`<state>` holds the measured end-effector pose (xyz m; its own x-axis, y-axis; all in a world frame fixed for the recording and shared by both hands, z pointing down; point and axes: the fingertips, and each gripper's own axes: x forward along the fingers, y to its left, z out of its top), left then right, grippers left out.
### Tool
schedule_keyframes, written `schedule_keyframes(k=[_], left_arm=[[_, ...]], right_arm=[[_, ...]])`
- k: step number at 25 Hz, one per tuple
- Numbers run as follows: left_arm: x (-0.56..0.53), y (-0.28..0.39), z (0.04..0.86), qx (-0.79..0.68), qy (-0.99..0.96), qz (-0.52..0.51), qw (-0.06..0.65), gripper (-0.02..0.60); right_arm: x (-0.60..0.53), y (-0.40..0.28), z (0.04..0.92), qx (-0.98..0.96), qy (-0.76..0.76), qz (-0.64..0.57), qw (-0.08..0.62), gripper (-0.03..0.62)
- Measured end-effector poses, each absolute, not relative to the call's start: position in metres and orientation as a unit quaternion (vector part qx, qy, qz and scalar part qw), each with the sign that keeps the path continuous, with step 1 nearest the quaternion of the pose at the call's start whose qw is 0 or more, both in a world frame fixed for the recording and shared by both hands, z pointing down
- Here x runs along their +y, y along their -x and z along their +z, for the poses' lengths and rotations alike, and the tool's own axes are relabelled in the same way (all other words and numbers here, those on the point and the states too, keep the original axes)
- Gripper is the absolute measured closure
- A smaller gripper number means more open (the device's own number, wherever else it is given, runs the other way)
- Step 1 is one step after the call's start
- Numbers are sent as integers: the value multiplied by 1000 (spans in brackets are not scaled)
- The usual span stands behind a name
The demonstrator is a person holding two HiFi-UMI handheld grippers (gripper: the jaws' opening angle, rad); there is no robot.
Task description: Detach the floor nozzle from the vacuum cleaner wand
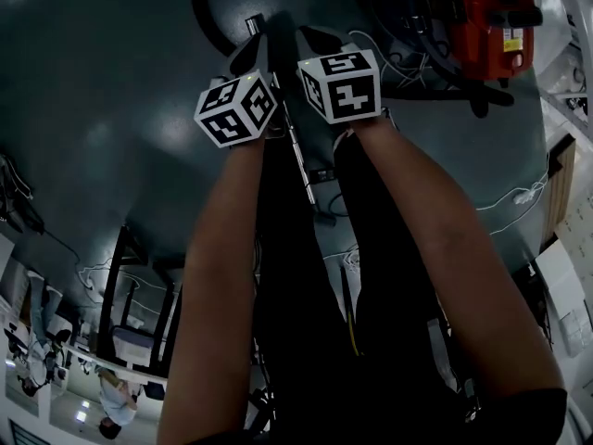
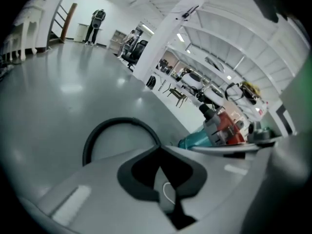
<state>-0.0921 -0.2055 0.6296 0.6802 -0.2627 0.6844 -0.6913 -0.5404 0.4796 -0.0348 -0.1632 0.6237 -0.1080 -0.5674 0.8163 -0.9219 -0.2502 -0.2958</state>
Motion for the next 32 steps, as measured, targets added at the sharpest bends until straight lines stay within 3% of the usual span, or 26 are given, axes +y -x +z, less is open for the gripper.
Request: schedule_keyframes(k=[16,32], left_arm=[[-259,68,503,-257,-924,196,205,572],[-271,64,493,-257,-926,171,217,572]], right_arm=[[-221,15,510,-615,-702,332,137,599],[-234,16,498,-619,-712,306,129,599]])
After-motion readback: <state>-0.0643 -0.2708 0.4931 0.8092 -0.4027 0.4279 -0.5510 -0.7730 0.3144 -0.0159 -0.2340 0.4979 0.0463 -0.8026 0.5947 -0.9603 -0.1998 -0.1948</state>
